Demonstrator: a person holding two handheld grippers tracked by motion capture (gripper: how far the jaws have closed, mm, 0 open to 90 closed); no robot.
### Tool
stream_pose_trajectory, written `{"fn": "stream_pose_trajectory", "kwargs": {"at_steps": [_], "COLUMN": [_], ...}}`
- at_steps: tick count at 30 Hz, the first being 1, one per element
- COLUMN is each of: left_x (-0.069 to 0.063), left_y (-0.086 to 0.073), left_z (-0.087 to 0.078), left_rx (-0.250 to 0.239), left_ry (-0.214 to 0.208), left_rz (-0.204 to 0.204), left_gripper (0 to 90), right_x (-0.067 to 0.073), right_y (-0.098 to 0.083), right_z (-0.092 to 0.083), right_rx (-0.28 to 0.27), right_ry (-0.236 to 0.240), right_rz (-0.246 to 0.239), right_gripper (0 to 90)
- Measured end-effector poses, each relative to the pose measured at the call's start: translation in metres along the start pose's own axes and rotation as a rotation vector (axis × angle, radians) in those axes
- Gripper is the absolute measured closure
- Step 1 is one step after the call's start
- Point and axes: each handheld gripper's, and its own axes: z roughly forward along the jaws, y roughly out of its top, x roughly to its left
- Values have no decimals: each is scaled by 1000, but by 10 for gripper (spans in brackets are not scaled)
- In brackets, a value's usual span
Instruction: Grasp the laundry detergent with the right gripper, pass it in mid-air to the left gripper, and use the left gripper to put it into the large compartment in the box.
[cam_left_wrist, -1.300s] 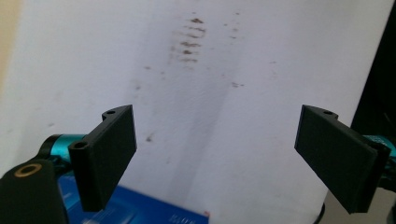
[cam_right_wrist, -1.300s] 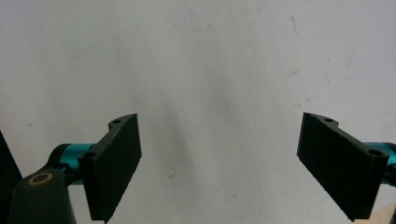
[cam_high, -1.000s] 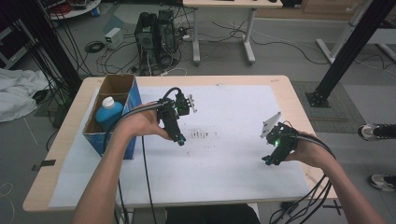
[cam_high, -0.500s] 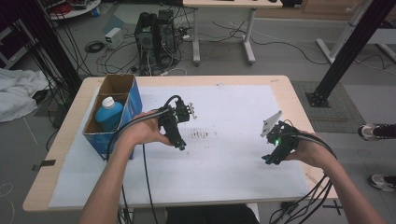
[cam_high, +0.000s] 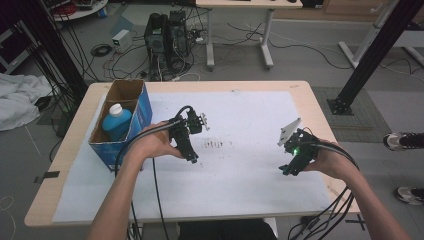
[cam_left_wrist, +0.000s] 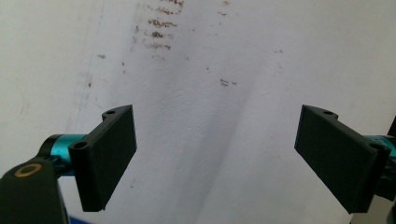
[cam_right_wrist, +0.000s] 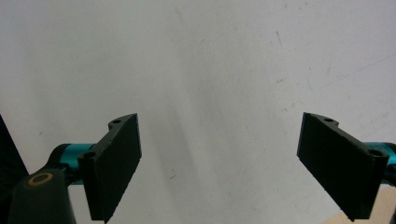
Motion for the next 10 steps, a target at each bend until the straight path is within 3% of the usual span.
{"fn": "stream_pose_trajectory", "kwargs": {"at_steps": [2,3,5,7,8,10], "left_x": [0,-1,-1,-1,-1,-2], "left_y": [0,-1,-1,-2,-2,-3], "left_z": [1,1,1,2,2,3], "left_rx": [0,0,4,4,4,-17], "left_ry": [0,1,0,0,1,1], "left_rz": [1,1,3,0,-1,-24], "left_gripper": [129,128,128,128,128,129], "right_x": [0,3,1,3,1,2], "right_y": [0,0,0,0,0,-1], "right_z": [-1,-2,-1,-1,0,0], "right_rx": [-4,18,-3,10,-9,2], "right_ry": [-2,3,-4,0,-6,2], "right_rz": [6,40,7,36,4,18], "right_gripper": [130,130,130,130,130,130]}}
